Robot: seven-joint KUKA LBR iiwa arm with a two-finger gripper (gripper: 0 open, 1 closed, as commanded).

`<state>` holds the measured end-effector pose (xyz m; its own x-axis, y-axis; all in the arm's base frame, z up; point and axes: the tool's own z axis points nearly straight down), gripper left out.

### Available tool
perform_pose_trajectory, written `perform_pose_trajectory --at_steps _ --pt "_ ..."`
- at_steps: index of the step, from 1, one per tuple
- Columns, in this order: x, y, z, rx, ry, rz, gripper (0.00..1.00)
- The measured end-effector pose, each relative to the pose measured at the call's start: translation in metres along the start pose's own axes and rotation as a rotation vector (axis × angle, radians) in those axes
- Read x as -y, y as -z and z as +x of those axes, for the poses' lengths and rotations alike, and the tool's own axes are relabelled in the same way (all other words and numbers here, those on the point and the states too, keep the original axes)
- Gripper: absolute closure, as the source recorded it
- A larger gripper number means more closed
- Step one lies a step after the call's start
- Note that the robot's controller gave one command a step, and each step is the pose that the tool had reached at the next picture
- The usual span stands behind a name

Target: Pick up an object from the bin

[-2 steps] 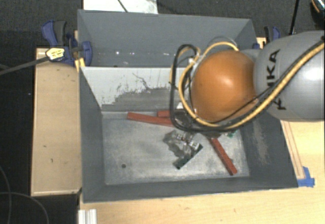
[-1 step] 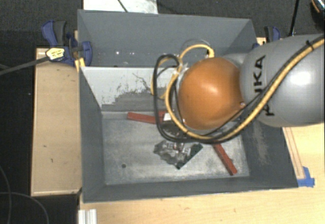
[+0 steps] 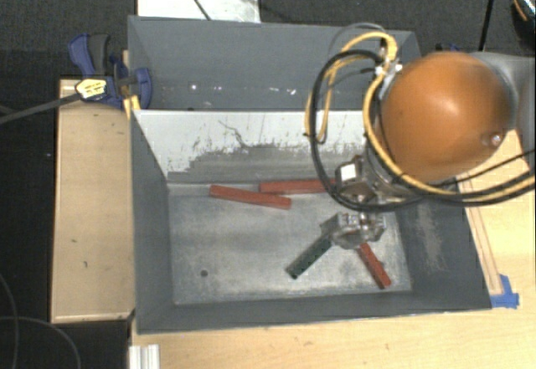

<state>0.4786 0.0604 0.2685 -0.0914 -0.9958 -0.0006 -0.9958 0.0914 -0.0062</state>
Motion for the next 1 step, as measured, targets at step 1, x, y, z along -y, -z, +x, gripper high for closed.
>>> perform_pose_trajectory --at_steps 1 --pt "-0.0013 -0.0022 -0.0022 0.001 0.000 -0.006 0.00"
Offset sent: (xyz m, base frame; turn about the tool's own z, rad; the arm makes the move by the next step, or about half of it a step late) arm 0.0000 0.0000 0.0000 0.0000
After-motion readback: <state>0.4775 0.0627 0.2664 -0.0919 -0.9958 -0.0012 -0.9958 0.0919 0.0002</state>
